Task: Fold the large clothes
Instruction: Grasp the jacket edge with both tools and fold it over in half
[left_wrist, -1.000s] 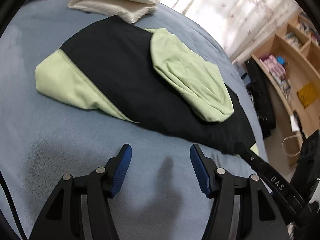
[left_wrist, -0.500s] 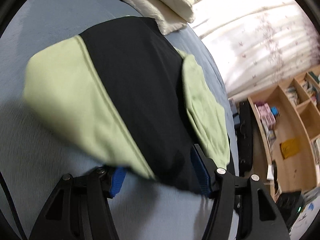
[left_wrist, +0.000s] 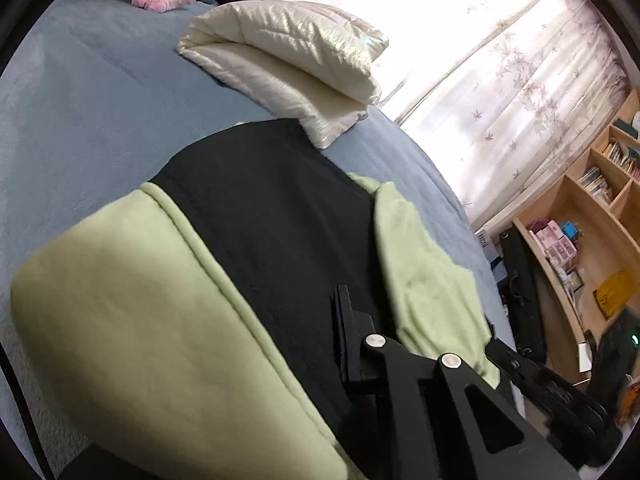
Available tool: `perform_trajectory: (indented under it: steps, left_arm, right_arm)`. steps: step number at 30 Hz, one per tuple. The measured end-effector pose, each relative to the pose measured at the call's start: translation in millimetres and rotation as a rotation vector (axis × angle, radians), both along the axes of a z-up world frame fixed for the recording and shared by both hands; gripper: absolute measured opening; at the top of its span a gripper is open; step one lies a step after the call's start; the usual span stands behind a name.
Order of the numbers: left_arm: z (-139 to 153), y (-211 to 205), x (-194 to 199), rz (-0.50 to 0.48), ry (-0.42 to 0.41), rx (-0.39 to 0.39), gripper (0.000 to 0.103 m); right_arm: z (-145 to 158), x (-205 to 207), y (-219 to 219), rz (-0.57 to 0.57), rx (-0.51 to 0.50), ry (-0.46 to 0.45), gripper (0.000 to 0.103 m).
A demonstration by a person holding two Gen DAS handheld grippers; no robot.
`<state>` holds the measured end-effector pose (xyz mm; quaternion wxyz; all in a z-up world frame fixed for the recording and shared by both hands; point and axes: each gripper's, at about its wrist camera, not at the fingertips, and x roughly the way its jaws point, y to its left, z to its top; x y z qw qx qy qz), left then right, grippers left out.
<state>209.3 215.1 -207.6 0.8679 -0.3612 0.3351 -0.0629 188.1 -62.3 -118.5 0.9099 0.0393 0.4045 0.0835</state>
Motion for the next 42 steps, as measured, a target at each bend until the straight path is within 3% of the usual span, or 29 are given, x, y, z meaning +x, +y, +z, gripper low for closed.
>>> perform_trajectory:
  steps: [4,7,11,16,20,26,31,35,36,42]
  left_arm:
    - [-9,10,-4,-0.005,0.010,-0.056,0.007]
    - [-8,8,-5,-0.006,0.004,-0.034,0.007]
    - [-3,4,-7,0.000,-0.005,0.005,0.007]
    - [22,-13,-12,0.002,-0.035,0.174,0.007]
    - [58,-39,-17,-0.035,-0.101,0.313,0.007]
    - [115,-106,-14,-0.153,-0.234,0.527,0.007]
    - [148,-172,-10,-0.267,-0.323,0.615,0.006]
    - [156,-238,-23,-0.388,-0.407,0.710,0.007]
    - [157,-251,-26,-0.414,-0.422,0.723,0.007]
    - [137,-339,-53,-0.644,-0.469,0.788,0.007]
  right_arm:
    - [-42,10,2,0.020,-0.016,0.135,0.013]
    - [-45,-2,6,0.033,-0.061,0.097,0.013]
    - [-47,-7,1,0.034,-0.029,0.084,0.013]
    - [-52,-9,-2,0.037,-0.001,0.044,0.014]
    - [-52,-10,-5,0.041,0.014,0.034,0.014]
    - [-54,-10,-26,0.042,0.168,0.056,0.014]
    - [-56,-12,-45,0.029,0.326,0.104,0.014]
    - [-51,-30,-100,-0.032,0.625,0.199,0.013]
    - [-48,-37,-116,-0.057,0.658,0.196,0.013]
    - [-11,-98,-234,-0.350,0.539,-0.002,0.014]
